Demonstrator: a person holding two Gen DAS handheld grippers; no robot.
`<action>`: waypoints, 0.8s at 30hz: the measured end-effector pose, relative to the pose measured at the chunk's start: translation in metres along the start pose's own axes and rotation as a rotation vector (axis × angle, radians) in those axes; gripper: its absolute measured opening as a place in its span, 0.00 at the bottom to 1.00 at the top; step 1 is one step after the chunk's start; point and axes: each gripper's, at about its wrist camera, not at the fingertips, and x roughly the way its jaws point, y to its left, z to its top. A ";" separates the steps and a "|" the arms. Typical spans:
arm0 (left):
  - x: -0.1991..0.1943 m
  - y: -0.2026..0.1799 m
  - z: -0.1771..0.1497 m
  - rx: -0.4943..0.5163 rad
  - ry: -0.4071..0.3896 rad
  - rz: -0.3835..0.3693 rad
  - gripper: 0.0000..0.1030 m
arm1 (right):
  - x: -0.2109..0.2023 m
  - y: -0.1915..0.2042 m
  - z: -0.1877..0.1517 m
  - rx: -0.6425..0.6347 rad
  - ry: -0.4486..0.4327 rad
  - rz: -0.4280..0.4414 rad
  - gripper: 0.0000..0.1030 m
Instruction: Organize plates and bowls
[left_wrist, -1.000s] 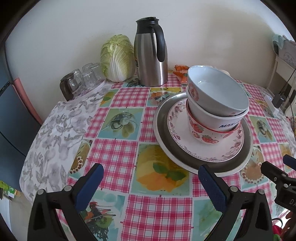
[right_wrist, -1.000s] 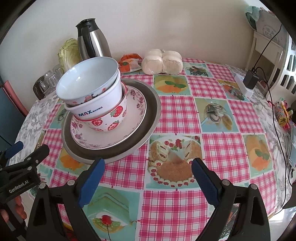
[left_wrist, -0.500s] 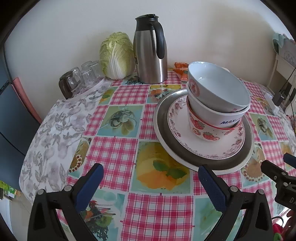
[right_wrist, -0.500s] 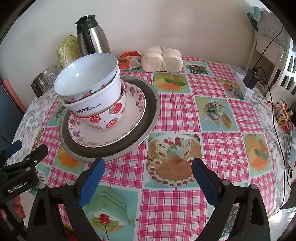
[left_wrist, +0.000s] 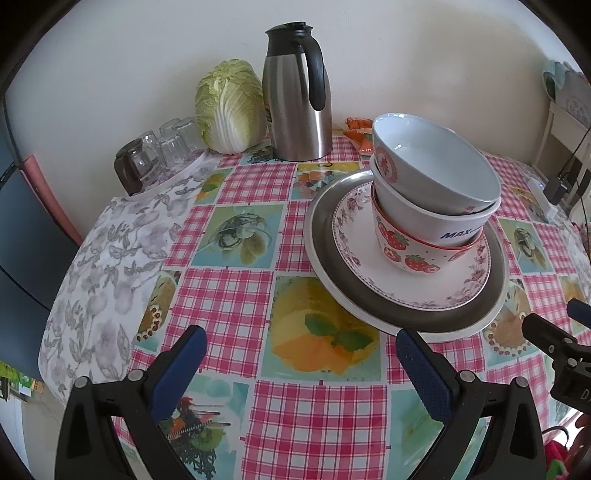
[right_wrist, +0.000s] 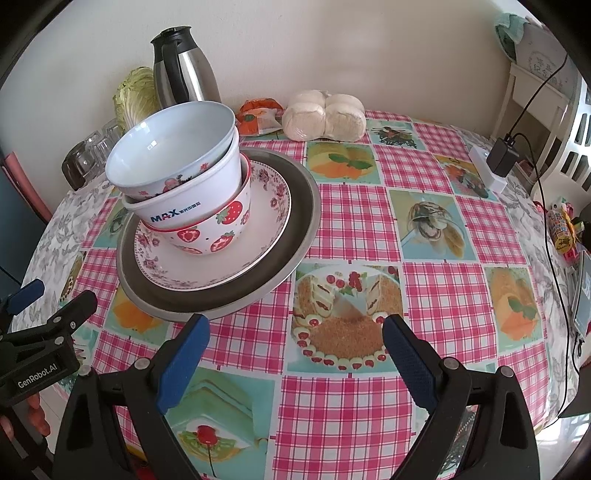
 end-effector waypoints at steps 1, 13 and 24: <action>0.000 0.000 0.000 -0.001 0.001 0.000 1.00 | 0.000 0.000 0.000 -0.001 0.000 0.000 0.92; 0.001 -0.001 -0.001 0.003 0.009 0.000 1.00 | 0.001 -0.001 0.000 -0.001 0.001 -0.001 0.92; -0.004 0.001 -0.001 -0.002 -0.020 -0.008 1.00 | 0.002 -0.001 -0.001 -0.002 0.002 -0.003 0.92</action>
